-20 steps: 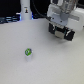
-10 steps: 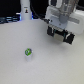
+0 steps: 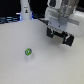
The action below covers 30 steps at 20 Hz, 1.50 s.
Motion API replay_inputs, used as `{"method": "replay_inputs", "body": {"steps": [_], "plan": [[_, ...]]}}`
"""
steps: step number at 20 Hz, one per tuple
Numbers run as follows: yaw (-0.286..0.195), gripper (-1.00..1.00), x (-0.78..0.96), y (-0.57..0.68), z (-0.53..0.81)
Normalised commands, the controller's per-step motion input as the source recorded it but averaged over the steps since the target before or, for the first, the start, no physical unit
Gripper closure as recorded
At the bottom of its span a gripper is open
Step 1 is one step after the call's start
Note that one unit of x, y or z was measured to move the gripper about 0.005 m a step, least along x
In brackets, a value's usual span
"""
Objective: Open the kcup holder, insert the kcup into the holder, and close the kcup holder
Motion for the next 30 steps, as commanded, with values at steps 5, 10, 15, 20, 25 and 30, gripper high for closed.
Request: {"method": "replay_inputs", "body": {"steps": [5, 10, 15, 20, 25, 30], "plan": [[-0.063, 1.00, 0.78, -0.45, 0.12], [-0.068, 1.00, 0.74, -0.43, 0.10], [-0.057, 1.00, 0.68, -0.39, 0.10], [-0.052, 1.00, 0.40, -0.19, 0.07], [-0.103, -1.00, 0.52, -0.35, 0.21], [-0.177, -1.00, 0.19, -0.58, 0.32]]}}
